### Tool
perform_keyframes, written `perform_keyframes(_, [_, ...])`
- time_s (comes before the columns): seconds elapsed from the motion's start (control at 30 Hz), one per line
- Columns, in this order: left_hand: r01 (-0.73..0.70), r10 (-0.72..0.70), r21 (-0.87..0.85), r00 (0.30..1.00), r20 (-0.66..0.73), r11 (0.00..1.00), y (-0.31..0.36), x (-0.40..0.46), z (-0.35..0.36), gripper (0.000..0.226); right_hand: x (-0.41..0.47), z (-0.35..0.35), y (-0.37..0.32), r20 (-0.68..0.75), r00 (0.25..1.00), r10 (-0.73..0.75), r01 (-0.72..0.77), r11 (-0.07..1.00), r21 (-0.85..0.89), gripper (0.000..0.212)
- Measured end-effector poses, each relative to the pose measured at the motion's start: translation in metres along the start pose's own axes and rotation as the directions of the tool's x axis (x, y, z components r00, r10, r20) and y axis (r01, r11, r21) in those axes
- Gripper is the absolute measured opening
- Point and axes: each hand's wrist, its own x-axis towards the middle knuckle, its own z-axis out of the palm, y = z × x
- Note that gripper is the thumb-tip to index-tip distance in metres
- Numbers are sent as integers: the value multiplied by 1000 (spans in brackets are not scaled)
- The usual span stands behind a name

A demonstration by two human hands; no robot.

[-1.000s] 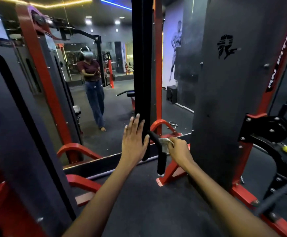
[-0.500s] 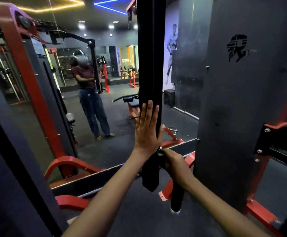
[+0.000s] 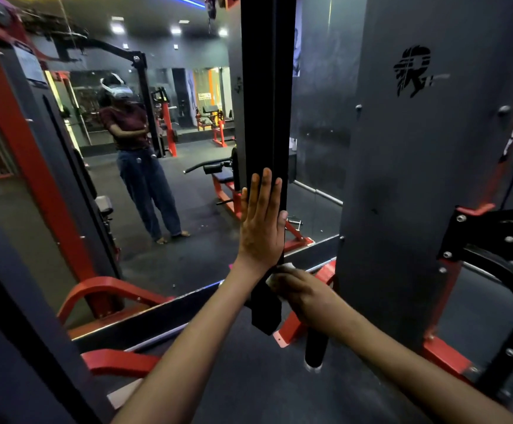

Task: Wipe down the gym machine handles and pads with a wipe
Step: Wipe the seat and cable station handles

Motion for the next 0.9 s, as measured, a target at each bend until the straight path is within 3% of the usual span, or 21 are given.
perform_keyframes(0.13, [-11,11,13,1000,2,1000,-3,0,0,77,-36,-6,17,188,975,-120,141,984,-105,33])
perform_keyframes(0.23, [-12,12,24,1000,2,1000,-2,0,1,77,-58,-26,16,141,977,-158,165,985,-42,38])
perform_keyframes(0.37, [15,-15,22,1000,-9,1000,-1,-1,6,77,-22,-22,10,-126,990,-66,57,996,-74,24])
perform_keyframes(0.5, [-1,1,16,1000,-20,1000,-1,-1,5,78,-4,3,11,62,996,-59,63,996,-70,35])
perform_keyframes(0.6, [-4,5,7,1000,-24,1000,0,-3,5,80,-37,-5,7,7,988,154,-154,982,107,39])
perform_keyframes(0.67, [7,-7,-15,1000,-26,1000,0,-4,6,80,-56,-16,-2,-85,907,412,-370,878,304,36])
perform_keyframes(0.77, [2,-3,-46,1000,-9,999,-4,-13,7,79,-49,-23,6,-101,636,765,-648,600,469,38])
perform_keyframes(0.83, [-14,16,-65,999,28,998,-9,-24,7,79,-25,-25,20,51,524,850,-677,379,631,30])
perform_keyframes(0.9, [-36,41,-77,997,65,996,-16,-35,6,80,2,-22,25,290,504,813,-681,168,712,23])
